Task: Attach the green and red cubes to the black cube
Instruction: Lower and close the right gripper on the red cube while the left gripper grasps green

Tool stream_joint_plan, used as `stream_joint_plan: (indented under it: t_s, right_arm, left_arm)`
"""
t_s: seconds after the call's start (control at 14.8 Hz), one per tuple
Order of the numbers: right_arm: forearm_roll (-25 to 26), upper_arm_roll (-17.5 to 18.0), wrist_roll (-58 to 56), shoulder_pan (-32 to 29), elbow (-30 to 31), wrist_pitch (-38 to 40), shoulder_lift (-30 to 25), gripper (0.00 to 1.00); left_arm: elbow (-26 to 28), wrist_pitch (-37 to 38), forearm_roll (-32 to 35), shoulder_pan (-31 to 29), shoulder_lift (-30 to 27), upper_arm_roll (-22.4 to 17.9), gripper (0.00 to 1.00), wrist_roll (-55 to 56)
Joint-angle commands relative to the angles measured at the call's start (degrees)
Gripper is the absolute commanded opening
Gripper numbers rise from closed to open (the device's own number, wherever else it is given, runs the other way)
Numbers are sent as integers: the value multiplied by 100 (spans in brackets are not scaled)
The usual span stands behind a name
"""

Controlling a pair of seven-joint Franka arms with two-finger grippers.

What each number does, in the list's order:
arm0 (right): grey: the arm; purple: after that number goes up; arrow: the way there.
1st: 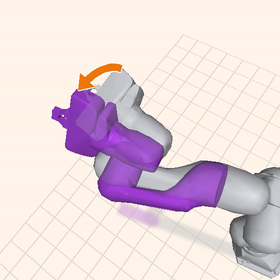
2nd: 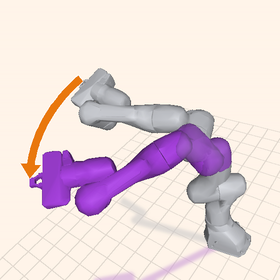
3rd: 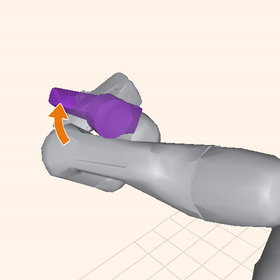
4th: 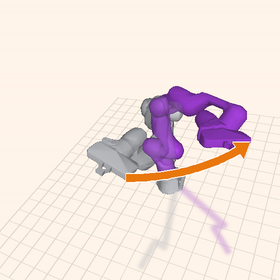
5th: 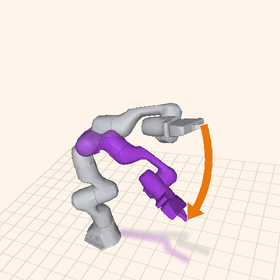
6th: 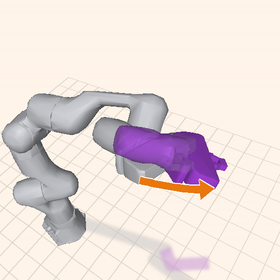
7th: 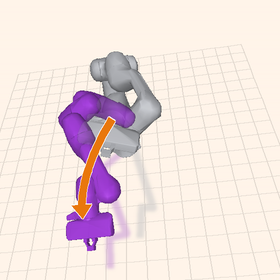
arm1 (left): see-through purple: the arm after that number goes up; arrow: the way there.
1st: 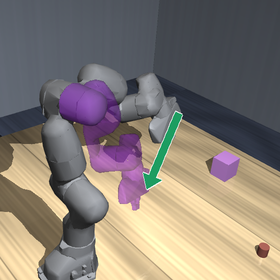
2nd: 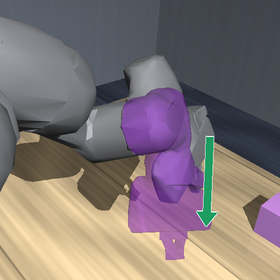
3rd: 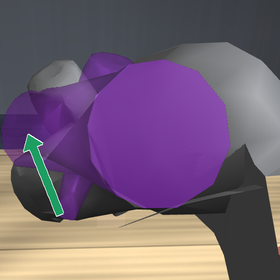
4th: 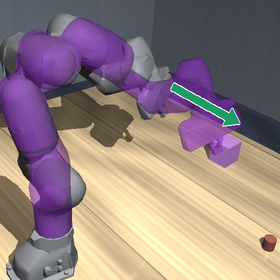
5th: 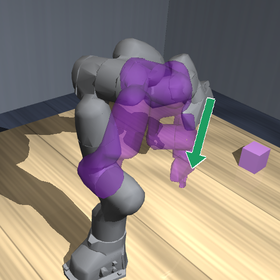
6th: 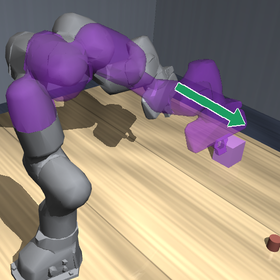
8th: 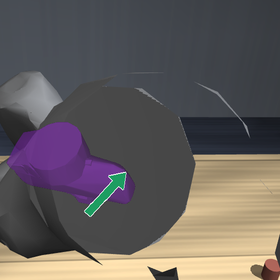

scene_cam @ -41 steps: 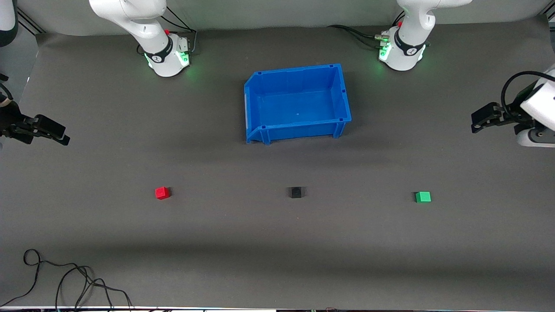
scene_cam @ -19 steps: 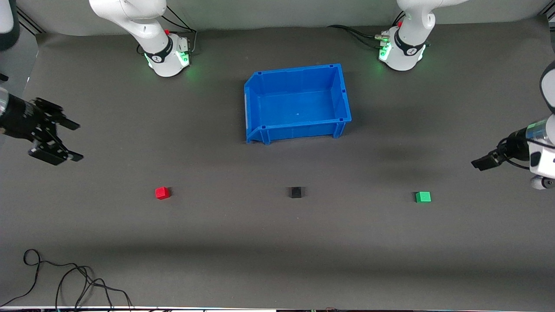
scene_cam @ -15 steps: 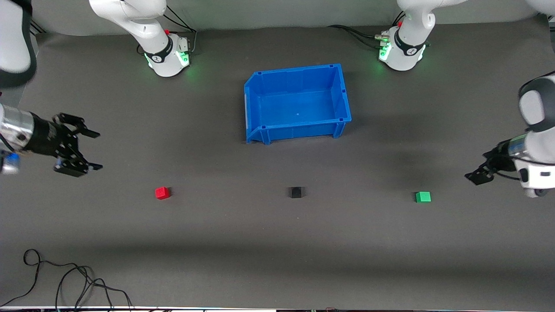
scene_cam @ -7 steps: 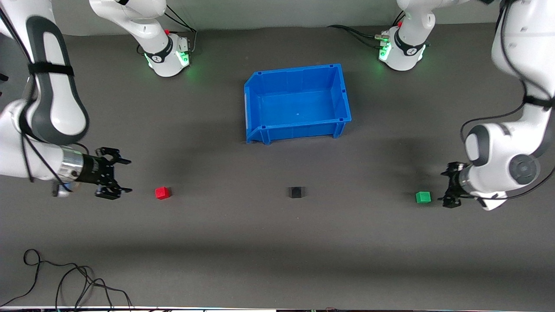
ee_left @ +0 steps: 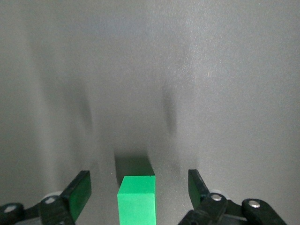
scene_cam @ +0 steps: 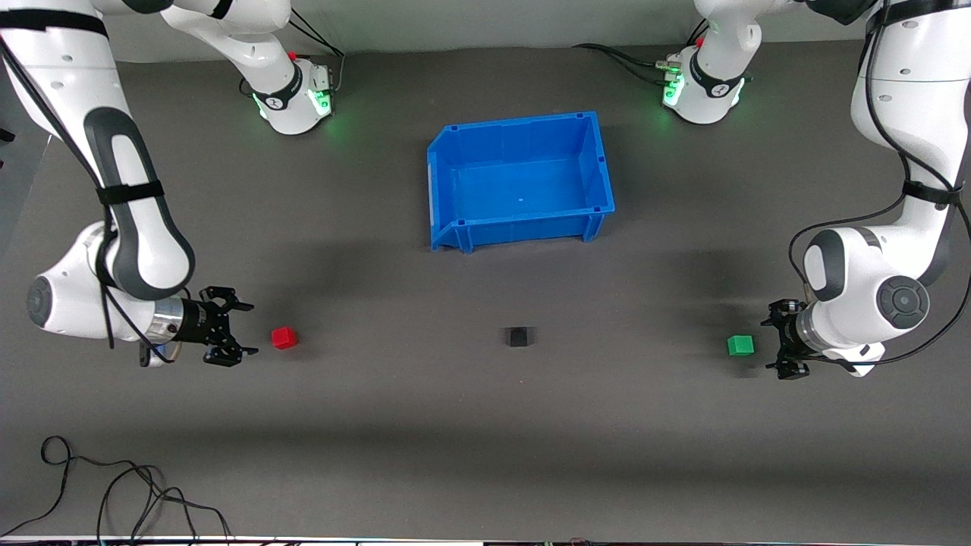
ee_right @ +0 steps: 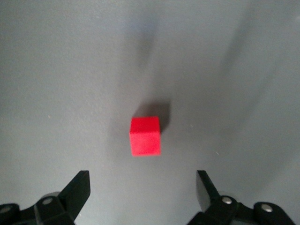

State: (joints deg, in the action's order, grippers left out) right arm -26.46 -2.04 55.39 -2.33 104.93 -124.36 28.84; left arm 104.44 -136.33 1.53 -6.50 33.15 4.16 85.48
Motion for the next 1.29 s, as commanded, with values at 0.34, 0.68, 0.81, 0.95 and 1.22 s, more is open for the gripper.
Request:
stream_joint_plan:
  t_s: [0.34,0.68,0.81,0.95,1.22]
  right_arm:
    - [-614,19,-810,48,-69,-686,728,100]
    - [-702,54,-810,144,-69,-738,825,92]
    - [-755,54,-810,180,-69,-756,825,69]
    - [-755,54,-828,171,-69,-747,825,44]
    - [-755,54,-837,154,-78,-730,816,27]
  left_arm:
    - [-2,-324,111,184,279,6,92,109]
    - [-11,-342,76,149,271,6,22,109]
    - [-20,-324,76,184,253,6,0,109]
    - [-72,-263,76,184,157,6,0,117]
    - [-879,815,67,210,86,173,0,144]
